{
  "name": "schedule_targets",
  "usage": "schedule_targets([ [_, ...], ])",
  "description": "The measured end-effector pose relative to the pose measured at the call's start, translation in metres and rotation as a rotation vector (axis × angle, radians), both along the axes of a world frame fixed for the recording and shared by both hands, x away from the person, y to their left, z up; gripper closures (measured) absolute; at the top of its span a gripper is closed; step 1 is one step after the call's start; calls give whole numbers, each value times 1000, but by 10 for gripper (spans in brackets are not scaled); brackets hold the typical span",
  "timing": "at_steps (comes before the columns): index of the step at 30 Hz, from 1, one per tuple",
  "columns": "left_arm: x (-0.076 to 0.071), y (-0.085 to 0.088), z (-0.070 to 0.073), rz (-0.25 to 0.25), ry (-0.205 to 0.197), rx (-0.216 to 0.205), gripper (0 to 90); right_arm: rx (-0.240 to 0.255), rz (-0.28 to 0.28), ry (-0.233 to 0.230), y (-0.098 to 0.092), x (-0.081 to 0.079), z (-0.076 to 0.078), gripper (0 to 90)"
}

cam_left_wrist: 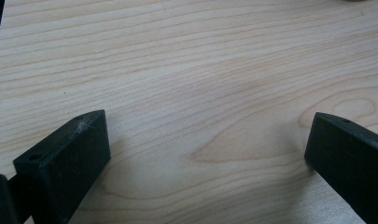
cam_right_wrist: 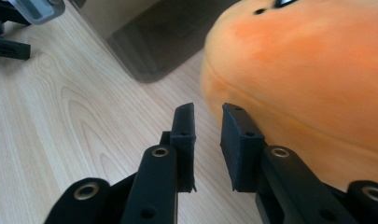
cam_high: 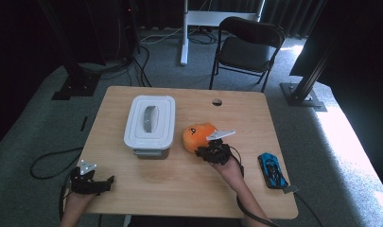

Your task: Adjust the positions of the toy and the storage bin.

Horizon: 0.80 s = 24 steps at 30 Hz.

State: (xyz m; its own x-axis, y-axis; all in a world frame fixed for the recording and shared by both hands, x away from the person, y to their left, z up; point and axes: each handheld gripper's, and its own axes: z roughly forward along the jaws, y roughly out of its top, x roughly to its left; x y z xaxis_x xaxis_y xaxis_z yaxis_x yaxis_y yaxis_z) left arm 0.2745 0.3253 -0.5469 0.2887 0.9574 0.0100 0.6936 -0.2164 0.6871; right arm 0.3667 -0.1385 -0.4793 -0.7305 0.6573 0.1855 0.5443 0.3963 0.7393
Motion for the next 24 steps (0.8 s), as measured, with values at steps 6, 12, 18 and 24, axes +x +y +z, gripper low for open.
schedule_targets([
  [6, 0, 0, 0, 0, 0, 0, 4, 1, -75, -24, -32, -4, 9, 680],
  [12, 0, 0, 0, 0, 0, 0, 5, 5, -177, -8, -65, 0, 5, 611],
  [18, 0, 0, 0, 0, 0, 0, 4, -4, -189, -2, -67, 7, 0, 597],
  [24, 0, 0, 0, 0, 0, 0, 5, 9, -189, 49, -63, 20, -9, 589],
])
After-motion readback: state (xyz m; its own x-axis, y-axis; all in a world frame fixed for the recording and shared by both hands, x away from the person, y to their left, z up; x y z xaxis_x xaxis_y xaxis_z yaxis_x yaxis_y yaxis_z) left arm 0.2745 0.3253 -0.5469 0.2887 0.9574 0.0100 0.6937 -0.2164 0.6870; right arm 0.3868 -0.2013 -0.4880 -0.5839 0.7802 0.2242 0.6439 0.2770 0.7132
